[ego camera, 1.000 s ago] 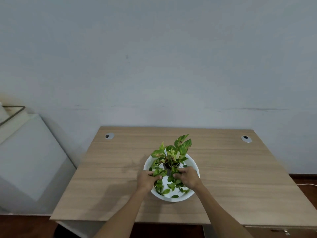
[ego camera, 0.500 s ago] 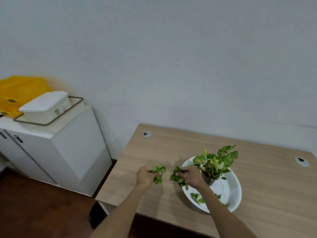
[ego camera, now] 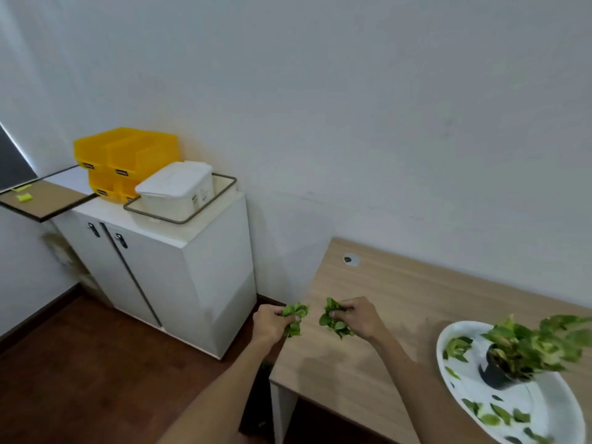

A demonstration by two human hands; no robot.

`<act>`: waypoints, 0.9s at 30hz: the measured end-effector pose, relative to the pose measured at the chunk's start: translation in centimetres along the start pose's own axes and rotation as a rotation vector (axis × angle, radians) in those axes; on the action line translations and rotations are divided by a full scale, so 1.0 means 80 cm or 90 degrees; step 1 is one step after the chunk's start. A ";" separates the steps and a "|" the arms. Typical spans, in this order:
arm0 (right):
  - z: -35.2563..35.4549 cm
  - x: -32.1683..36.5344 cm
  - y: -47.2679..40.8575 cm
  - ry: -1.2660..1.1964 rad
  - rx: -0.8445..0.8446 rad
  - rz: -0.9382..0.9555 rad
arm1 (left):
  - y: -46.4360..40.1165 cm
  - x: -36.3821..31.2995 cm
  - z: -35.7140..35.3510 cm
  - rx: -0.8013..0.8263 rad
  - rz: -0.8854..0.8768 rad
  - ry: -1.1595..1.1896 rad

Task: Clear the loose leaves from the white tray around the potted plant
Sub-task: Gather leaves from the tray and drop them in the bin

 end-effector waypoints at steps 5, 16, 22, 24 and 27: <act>-0.083 0.058 -0.014 -0.009 0.029 -0.002 | -0.062 0.066 0.062 -0.010 0.014 0.001; -0.288 0.084 -0.063 -0.034 0.119 -0.111 | -0.096 0.155 0.152 -0.108 0.140 0.056; -0.411 0.046 -0.062 -0.108 0.002 -0.288 | -0.137 0.266 0.114 -0.117 0.222 0.079; -0.451 0.030 -0.064 -0.135 -0.042 -0.334 | -0.153 0.298 0.105 -0.138 0.230 0.067; -0.504 0.001 -0.066 -0.144 -0.087 -0.363 | -0.177 0.353 0.088 -0.155 0.243 0.053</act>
Point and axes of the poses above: each hand's wrist, its own y-axis away from the middle knuckle, its own z-axis out of the back of the hand, x = y × z, the point moved 3 cm from there along -y, towards the middle knuckle, and after that the axes turned 9 degrees about -x, right-handed, at the moved point
